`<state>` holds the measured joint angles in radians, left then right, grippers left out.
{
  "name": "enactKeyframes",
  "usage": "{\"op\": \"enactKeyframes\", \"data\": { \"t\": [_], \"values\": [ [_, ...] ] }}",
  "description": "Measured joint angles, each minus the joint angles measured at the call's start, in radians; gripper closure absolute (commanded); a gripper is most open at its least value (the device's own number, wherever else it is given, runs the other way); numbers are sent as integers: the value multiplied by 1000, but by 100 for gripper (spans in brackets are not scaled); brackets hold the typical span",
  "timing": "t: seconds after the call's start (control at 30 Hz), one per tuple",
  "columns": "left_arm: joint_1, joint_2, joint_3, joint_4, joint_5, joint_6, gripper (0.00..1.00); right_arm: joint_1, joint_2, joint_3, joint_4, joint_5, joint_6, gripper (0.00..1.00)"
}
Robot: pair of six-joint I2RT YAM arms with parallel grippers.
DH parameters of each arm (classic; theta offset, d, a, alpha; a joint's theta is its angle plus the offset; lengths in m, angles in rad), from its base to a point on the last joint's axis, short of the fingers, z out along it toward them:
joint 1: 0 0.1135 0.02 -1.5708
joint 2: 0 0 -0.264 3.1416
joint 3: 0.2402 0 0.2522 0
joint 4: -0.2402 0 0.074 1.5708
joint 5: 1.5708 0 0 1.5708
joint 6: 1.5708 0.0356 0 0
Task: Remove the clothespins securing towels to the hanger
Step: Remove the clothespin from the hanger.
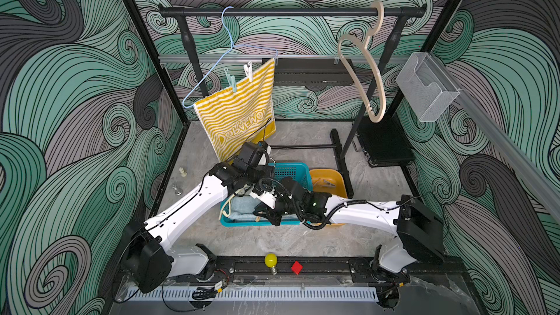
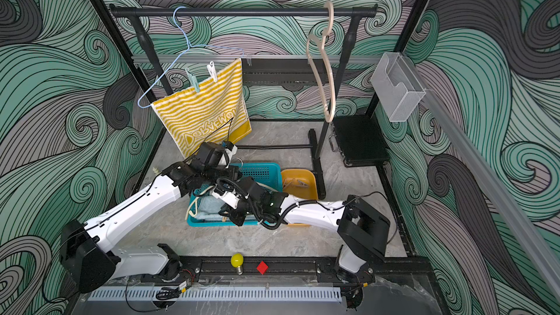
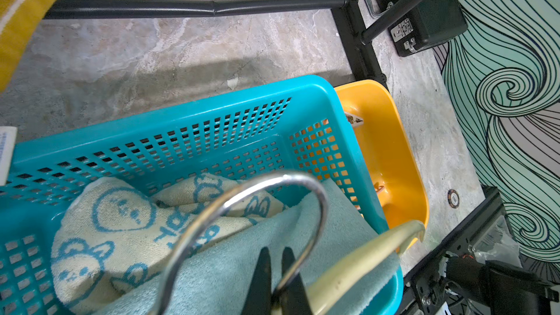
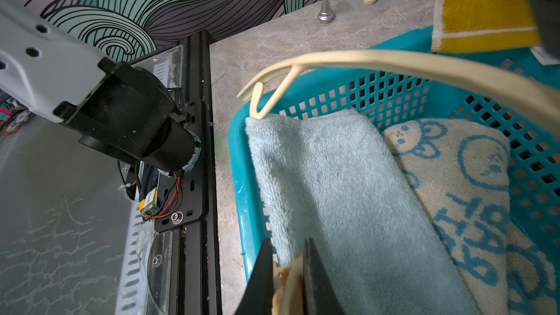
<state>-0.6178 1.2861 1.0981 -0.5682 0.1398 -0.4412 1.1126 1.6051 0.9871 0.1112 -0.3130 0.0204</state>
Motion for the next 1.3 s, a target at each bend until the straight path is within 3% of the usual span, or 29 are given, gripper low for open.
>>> {"op": "enactKeyframes", "data": {
  "t": [0.63, 1.3],
  "values": [
    [0, 0, 0, 9, -16, 0, 100, 6, -26, 0, -18, 92, 2, 100],
    [0, -1, 0, 12, -61, -5, 100, 5, -166, -1, -24, 178, 0, 100]
  ]
}}
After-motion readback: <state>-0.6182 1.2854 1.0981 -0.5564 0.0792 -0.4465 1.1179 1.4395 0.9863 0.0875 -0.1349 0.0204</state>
